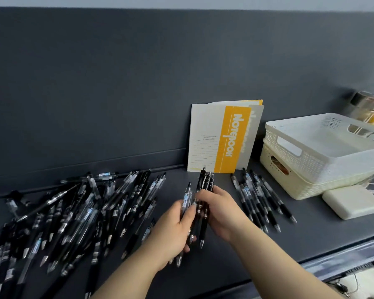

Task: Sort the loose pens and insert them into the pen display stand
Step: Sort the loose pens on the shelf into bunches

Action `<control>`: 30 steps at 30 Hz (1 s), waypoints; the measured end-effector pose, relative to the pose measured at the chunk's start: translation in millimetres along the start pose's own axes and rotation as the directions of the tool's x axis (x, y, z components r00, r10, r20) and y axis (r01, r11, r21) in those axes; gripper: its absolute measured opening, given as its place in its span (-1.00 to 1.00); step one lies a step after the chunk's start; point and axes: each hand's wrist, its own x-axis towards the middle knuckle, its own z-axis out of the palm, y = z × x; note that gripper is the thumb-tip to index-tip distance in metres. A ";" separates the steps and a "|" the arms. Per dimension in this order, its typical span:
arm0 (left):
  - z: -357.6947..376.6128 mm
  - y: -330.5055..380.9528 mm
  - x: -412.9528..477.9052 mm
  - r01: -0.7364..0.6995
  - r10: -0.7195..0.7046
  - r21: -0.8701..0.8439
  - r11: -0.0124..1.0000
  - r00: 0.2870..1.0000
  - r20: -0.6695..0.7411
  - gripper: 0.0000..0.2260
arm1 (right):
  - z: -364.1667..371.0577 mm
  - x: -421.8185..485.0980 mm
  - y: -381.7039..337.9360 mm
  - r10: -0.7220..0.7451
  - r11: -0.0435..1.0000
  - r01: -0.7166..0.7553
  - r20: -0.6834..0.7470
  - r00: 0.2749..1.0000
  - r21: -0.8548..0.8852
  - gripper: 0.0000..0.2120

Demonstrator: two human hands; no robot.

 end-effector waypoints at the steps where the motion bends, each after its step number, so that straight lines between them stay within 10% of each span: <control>1: 2.0 0.0 0.3 0.008 -0.008 -0.012 1.000 1.000 -0.020 -0.84 | -2.3 2.2 0.8 0.012 1.000 -0.012 -0.011 1.000 0.012 -0.85; 8: 6.1 0.4 3.3 0.128 -0.173 -0.318 0.939 0.978 -0.118 -0.87 | -14.3 13.8 -0.3 0.013 0.975 -0.030 -0.074 0.997 -0.222 -0.86; 12: -2.6 -3.4 8.1 0.107 -0.240 -0.448 0.887 0.938 -0.250 -0.88 | -19.2 17.8 -9.9 -0.023 0.514 0.002 -0.011 1.000 -0.858 -0.93; 16: -6.5 -5.6 9.2 0.089 -0.294 -0.553 0.829 0.909 -0.295 -0.88 | -9.9 20.3 -4.8 -0.107 0.190 0.060 0.040 0.993 -0.980 -0.82; 30: 7.2 2.4 26.9 0.137 -0.318 -0.593 0.793 0.924 -0.211 -0.90 | -29.5 6.5 -6.9 -0.197 0.072 0.100 0.084 0.977 -0.992 -0.58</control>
